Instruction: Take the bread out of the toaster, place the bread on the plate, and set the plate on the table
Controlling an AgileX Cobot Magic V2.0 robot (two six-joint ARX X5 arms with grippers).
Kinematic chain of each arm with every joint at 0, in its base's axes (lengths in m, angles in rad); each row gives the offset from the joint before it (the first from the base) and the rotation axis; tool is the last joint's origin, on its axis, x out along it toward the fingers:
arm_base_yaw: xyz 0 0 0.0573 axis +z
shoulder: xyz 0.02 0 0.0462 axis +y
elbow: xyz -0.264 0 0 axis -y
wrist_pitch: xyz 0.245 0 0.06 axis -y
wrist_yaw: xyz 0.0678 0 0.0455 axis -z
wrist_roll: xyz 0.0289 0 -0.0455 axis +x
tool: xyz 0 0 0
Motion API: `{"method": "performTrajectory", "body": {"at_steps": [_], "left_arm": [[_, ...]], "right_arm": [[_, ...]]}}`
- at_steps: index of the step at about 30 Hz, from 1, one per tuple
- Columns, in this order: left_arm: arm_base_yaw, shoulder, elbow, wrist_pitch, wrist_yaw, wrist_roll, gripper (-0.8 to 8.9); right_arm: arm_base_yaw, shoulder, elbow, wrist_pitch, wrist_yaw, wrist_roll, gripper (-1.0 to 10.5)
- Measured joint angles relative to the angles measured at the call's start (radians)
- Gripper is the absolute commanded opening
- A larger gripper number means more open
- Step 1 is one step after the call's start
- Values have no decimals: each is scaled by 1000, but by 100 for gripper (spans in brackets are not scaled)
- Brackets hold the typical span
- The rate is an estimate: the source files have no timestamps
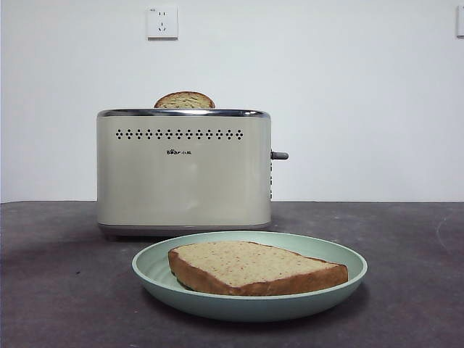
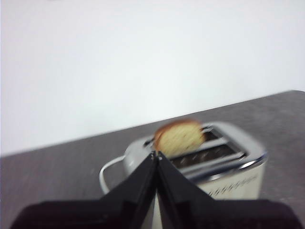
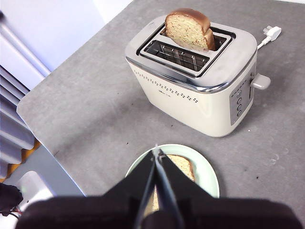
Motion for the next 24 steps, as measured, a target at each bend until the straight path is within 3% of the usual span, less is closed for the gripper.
{"method": "performTrajectory", "body": {"at_steps": [4,11,19,24], "left_arm": [[90,-157,-262,100,0,-79,-4],[205,-428,-583,113,-3,-167,-4],[256,-586,-801,114,-4,-218,-4],[262,-621,-809,43,-32,-236,-4]], "right_arm": [[0,0,0,0,0,0,0],[0,0,0,0,0,0,0],[0,0,0,0,0,0,0],[0,0,0,0,0,0,0]]}}
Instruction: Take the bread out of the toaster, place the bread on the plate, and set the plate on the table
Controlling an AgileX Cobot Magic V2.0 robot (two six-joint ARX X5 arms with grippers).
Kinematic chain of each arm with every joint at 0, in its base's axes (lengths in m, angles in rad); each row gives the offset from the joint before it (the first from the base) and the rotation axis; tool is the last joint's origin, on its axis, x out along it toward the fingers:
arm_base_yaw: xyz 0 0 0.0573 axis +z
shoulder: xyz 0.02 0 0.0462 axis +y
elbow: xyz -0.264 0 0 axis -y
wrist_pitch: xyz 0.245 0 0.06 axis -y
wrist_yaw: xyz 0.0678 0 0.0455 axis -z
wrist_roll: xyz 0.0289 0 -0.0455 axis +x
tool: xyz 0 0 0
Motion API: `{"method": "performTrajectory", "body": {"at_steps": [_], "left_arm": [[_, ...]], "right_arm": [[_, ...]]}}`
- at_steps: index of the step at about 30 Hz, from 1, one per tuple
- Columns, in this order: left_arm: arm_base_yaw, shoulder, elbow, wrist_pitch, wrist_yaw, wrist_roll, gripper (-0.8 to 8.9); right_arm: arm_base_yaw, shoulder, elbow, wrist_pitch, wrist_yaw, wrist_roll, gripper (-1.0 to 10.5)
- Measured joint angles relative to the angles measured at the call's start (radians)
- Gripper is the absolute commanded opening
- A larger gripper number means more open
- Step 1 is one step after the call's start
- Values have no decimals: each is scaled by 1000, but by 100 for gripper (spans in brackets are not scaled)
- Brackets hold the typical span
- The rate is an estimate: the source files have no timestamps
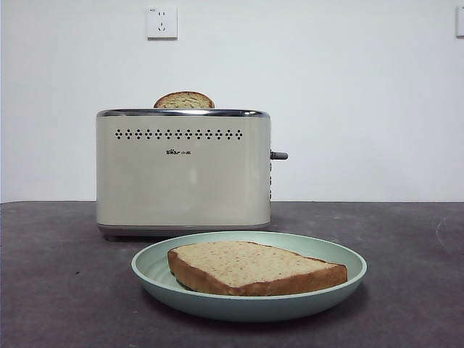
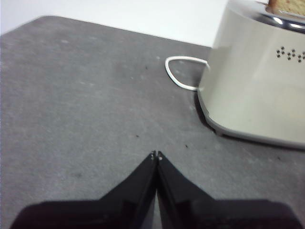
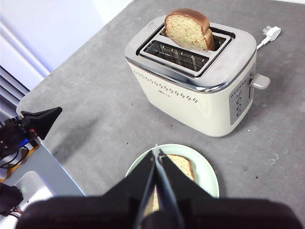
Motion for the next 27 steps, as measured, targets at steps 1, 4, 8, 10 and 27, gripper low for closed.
{"method": "performTrajectory", "body": {"at_steps": [1,4,8,10,27], "left_arm": [[0,-8,0,0,-2,0,-4],[0,-29,0,0,-2,1,-4],[0,-29,0,1,-2,1,-4],[0,-29,0,1,-2,1,-4],[0,-29,0,1,-1,1,-4]], "right_arm": [[0,0,0,0,0,0,0],[0,0,0,0,0,0,0],[0,0,0,0,0,0,0],[0,0,0,0,0,0,0],[0,0,0,0,0,0,0]]}}
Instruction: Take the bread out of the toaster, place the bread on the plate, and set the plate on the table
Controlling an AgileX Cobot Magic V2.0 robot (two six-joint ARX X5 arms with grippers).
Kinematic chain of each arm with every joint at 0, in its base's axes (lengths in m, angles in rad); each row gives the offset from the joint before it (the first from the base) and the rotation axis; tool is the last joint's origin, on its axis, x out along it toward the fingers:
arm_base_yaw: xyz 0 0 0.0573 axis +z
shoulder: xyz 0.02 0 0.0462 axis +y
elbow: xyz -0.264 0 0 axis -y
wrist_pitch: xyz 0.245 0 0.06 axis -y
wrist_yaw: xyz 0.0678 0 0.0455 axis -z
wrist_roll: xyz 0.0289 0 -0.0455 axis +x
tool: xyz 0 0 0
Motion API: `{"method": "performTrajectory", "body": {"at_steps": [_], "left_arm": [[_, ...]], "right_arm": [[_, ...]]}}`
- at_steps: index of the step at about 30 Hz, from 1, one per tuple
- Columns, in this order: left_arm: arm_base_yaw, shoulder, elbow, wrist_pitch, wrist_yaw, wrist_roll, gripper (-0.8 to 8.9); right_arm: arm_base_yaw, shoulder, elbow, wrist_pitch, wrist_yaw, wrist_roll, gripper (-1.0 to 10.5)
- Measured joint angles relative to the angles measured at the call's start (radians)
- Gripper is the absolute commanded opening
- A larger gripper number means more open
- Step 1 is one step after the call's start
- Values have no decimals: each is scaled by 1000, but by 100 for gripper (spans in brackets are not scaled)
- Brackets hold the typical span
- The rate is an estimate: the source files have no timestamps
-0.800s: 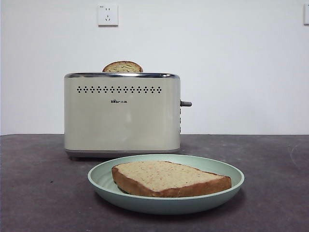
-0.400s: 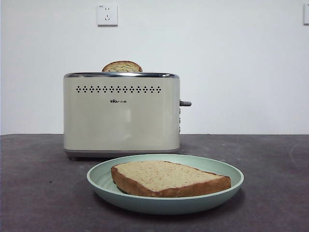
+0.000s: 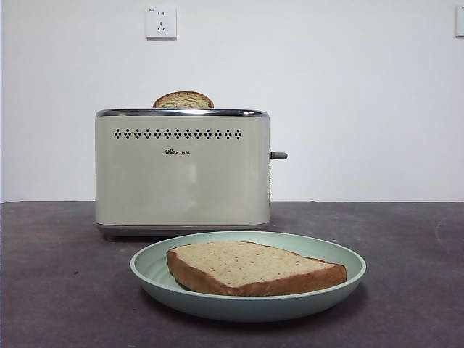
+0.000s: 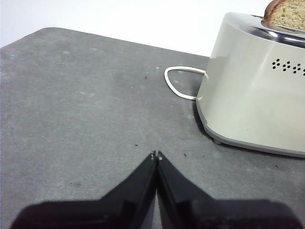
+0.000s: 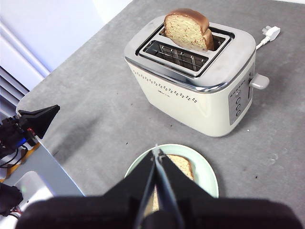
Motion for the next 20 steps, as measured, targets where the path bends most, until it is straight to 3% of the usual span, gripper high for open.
{"method": "performTrajectory", "body": {"at_steps": [6,11,15,20], "left_arm": [[0,0,0,0,0,0,-4],[0,0,0,0,0,0,-4],[0,0,0,0,0,0,-4],[0,0,0,0,0,0,-4]], "right_arm": [[0,0,0,-4,0,-2,0],[-9,0,-5,22,90,-92,1],[-79,-16,-96,262,167,-131,0],[-181,-129,-407,644,225,-80,1]]}}
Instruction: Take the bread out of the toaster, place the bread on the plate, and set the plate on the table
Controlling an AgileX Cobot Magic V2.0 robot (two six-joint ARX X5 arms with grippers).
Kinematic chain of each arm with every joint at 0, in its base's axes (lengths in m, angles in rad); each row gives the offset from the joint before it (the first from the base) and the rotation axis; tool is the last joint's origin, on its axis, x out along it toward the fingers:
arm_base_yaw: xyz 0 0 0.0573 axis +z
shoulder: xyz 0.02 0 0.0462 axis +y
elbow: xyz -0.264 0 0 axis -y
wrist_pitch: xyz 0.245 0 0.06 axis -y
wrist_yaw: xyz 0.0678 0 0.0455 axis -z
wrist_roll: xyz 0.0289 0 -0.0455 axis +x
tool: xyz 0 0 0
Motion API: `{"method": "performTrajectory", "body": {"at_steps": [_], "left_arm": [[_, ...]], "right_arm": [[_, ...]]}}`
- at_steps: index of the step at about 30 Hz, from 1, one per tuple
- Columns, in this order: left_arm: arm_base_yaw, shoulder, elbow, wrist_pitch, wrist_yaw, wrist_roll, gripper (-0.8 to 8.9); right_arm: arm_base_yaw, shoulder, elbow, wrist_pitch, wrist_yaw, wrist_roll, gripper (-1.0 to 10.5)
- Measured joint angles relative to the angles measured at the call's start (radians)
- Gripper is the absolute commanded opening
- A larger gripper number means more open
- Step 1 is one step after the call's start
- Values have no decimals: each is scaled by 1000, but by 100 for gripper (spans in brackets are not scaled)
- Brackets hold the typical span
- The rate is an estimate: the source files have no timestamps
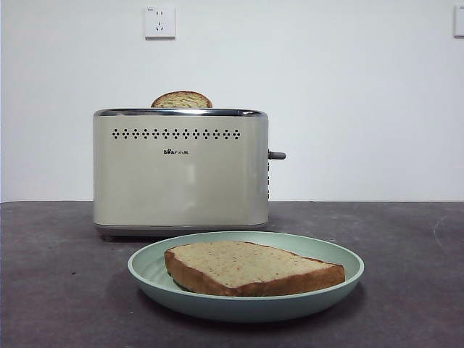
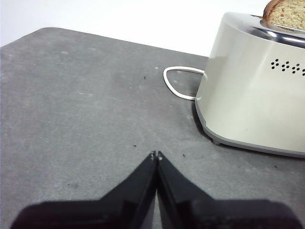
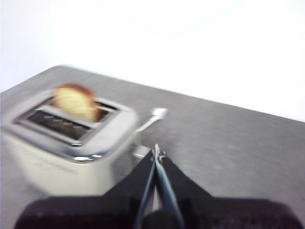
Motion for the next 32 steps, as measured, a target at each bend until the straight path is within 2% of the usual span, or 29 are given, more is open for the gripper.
{"method": "performTrajectory", "body": {"at_steps": [6,12,16,18,23,32], "left_arm": [[0,0,0,0,0,0,-4],[0,0,0,0,0,0,-4],[0,0,0,0,0,0,-4],[0,0,0,0,0,0,-4],[0,0,0,0,0,0,-4],[0,0,0,0,1,0,-4]], "right_arm": [[-122,-221,-422,215,148,43,0],[-170,-502,-770,344,166,61,0],[-185,-689,-930,342,167,101,0],[-185,-774,-980,296,169,118,1],[-185,-924,-983,103,201,134,1],[-185,-935,-980,97,215,134,1]]}}
